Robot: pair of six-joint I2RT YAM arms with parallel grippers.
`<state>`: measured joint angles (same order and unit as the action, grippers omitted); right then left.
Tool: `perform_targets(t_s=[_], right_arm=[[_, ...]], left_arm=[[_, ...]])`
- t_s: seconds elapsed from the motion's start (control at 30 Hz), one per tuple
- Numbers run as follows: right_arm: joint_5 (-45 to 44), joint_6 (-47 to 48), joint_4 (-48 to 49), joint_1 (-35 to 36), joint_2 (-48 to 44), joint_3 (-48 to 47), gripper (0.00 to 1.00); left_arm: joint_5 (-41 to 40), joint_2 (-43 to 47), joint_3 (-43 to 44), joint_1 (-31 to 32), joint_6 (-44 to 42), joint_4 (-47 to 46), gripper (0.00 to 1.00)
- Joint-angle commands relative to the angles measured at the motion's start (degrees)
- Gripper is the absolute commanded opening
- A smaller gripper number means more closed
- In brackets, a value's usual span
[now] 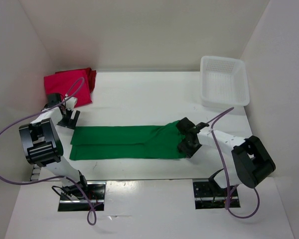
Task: Fold and stack the t-shirts
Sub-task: Rotate the tshirt 90 degrees
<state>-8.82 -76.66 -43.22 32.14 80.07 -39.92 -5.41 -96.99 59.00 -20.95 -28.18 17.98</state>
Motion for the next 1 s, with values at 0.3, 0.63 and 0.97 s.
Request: perform_targets(t_s=[0.3, 0.63, 0.97], right_arm=[[-5.4, 16.8, 6.9, -3.7, 17.4, -15.3, 0.0], [-11.7, 37.1, 5.1, -8.0, 44.4, -55.6, 0.0], [-34.9, 56.9, -10.3, -4.9, 72.0, -114.6, 1.0]], left_arm=[[6.6, 1.3, 5.8, -4.9, -1.2, 10.2, 1.0], [12.9, 0.2, 8.1, -7.7, -3.0, 20.5, 1.0], [16.3, -1.4, 9.3, -4.0, -2.6, 25.9, 1.0]])
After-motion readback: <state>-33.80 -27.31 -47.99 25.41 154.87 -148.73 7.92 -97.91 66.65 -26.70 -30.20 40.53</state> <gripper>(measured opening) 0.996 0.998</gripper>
